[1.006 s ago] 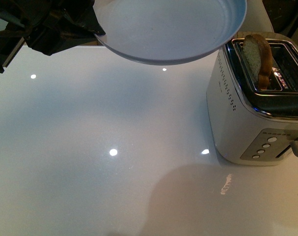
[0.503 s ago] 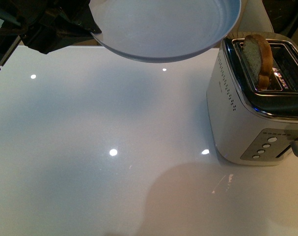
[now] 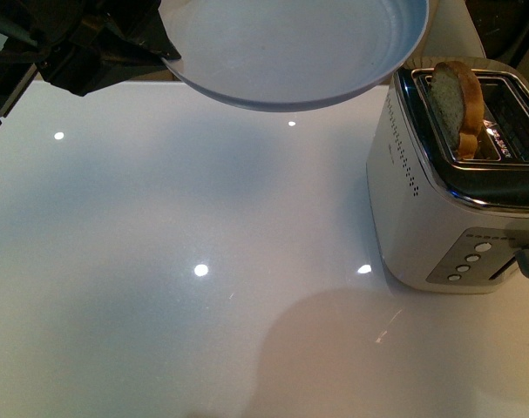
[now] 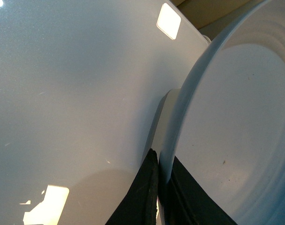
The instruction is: Left arm holds plate, right arm toasts bread
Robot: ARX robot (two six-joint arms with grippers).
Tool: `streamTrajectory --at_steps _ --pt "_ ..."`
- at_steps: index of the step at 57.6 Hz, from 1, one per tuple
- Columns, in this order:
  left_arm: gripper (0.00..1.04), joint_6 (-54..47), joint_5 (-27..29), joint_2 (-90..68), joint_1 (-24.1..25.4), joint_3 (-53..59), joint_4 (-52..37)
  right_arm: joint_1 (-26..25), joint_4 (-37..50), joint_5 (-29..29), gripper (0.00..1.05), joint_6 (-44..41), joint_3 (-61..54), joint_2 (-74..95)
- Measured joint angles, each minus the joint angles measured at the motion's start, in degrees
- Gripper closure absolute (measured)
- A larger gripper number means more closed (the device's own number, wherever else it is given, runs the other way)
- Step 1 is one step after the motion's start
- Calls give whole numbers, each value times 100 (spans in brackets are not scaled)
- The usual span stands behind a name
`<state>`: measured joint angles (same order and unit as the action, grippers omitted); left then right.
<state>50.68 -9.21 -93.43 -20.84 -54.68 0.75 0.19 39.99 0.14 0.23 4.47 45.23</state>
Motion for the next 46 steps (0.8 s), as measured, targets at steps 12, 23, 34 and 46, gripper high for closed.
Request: streamTrajectory --at_steps 12,23,34,46 --pt "102 2 0 0 0 0 0 0 -63 0 103 -2 -330 -466" --pt "102 2 0 7 0 0 0 0 -752 -11 103 -4 -343 -1209" --pt "102 2 0 7 0 0 0 0 -1305 -11 103 -4 -343 -1794" --pt "102 2 0 7 0 0 0 0 -1832 -11 103 -4 -343 -2343"
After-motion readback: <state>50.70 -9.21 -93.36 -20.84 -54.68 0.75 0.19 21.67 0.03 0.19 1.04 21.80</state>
